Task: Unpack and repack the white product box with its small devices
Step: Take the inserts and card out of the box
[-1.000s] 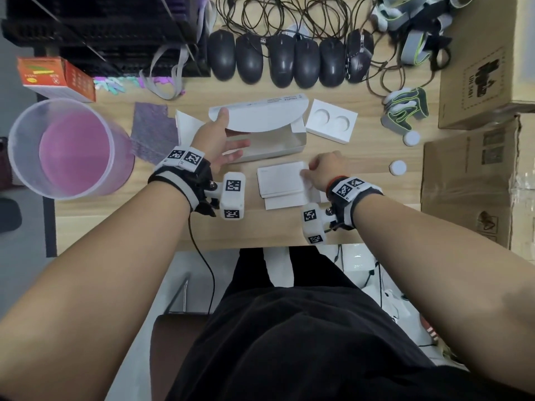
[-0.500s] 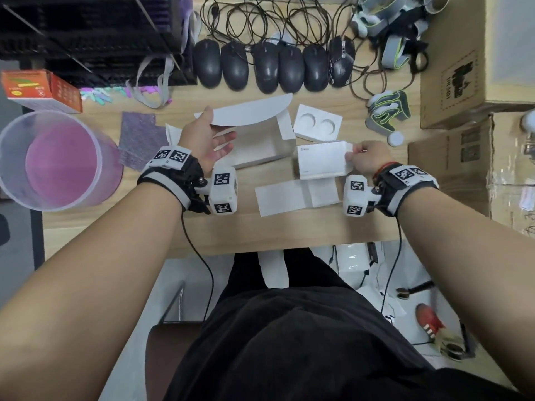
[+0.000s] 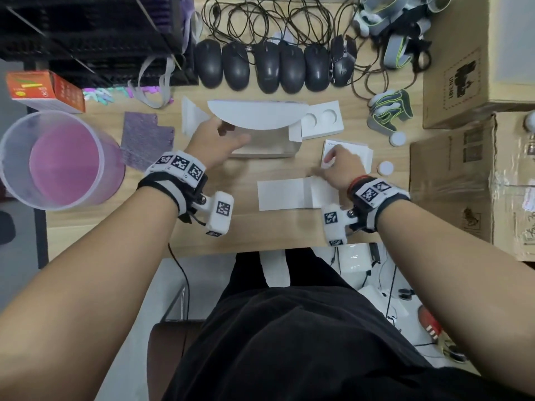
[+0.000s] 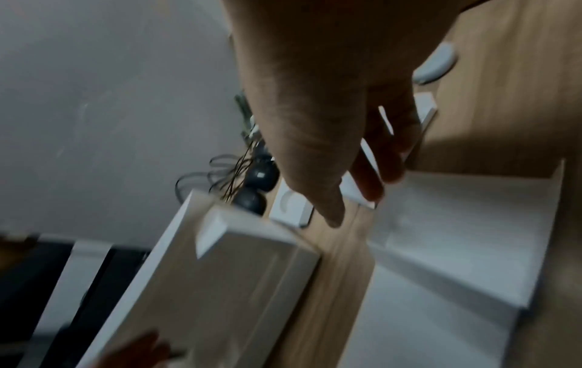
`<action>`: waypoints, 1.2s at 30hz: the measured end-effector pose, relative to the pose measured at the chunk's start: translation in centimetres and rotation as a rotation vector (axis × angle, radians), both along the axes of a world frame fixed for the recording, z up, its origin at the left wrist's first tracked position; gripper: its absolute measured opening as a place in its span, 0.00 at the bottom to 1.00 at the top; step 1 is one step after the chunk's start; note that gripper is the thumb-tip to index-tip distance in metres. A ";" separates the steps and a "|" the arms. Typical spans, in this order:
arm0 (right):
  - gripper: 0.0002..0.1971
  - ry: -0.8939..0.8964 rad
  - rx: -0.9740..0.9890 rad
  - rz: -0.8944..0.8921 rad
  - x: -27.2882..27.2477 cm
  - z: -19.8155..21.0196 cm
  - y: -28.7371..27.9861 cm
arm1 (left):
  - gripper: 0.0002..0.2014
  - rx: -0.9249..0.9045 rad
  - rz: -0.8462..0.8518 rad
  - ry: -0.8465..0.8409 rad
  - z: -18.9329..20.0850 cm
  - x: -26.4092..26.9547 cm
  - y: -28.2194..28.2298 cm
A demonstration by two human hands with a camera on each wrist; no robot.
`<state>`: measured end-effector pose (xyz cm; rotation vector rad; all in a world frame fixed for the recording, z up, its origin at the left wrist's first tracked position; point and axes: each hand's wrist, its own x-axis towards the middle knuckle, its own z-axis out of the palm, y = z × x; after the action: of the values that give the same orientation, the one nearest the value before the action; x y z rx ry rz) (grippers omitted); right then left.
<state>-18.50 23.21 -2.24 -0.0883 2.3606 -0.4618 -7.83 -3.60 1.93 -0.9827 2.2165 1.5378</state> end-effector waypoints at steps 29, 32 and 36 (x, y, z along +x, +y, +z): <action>0.23 0.326 -0.526 0.056 -0.8 4.0 -11.2 | 0.41 0.033 -0.043 -0.240 -1.4 3.2 -1.4; 0.19 0.370 -0.465 0.050 -0.6 4.0 -12.1 | 0.48 0.021 -0.066 -0.246 -1.8 3.1 -1.6; 0.19 0.375 -0.215 0.313 0.5 2.9 -13.1 | 0.52 0.038 -0.144 -0.162 -3.4 3.2 -2.2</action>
<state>-17.95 10.08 0.67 -0.6867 2.5849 -0.5821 -4.60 -5.77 -1.46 -0.8827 2.0898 1.3819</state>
